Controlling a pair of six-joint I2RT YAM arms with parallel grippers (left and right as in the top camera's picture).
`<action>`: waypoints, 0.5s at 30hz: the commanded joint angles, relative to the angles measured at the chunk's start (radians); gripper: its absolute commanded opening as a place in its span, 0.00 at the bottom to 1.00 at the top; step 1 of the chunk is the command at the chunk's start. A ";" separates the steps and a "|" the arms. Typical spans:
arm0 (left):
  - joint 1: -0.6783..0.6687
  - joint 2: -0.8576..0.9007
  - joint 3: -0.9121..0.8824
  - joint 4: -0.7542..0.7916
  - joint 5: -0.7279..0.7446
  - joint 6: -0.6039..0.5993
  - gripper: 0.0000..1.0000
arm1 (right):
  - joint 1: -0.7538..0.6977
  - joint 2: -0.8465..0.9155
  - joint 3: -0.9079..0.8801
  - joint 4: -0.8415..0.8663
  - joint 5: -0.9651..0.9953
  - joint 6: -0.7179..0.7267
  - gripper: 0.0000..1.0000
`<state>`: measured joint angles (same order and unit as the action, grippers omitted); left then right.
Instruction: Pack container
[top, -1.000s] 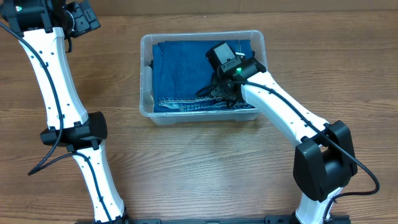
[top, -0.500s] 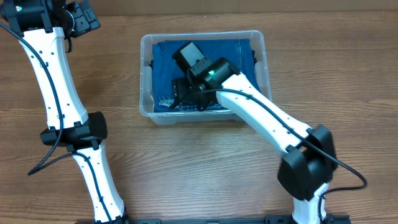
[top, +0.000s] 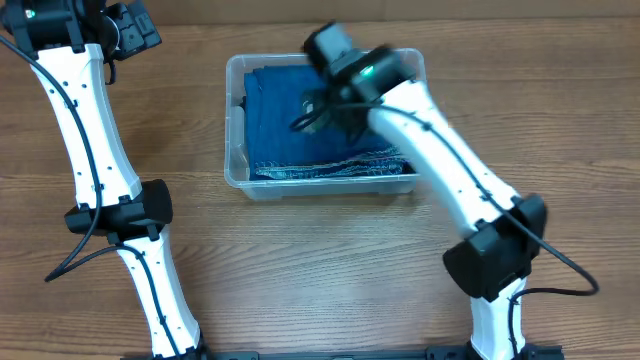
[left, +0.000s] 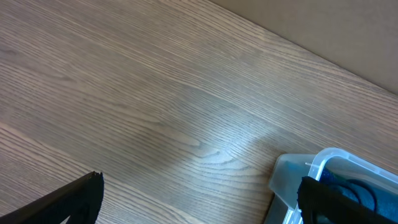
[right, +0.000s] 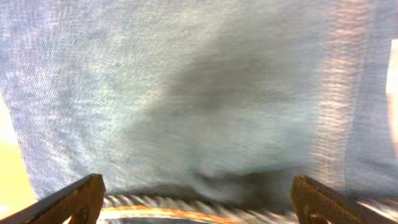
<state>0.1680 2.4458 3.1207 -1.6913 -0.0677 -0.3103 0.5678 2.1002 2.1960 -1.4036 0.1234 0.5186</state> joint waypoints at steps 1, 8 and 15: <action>0.002 -0.039 0.001 0.002 -0.013 0.019 1.00 | -0.090 -0.087 0.138 -0.119 0.133 -0.003 1.00; 0.002 -0.039 0.001 0.002 -0.013 0.019 1.00 | -0.280 -0.176 0.148 -0.290 0.316 -0.080 1.00; 0.002 -0.039 0.001 0.002 -0.013 0.019 1.00 | -0.595 -0.286 0.148 -0.206 0.082 -0.134 1.00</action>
<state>0.1680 2.4458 3.1207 -1.6905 -0.0681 -0.3099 0.0391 1.9213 2.3226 -1.6737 0.2886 0.4416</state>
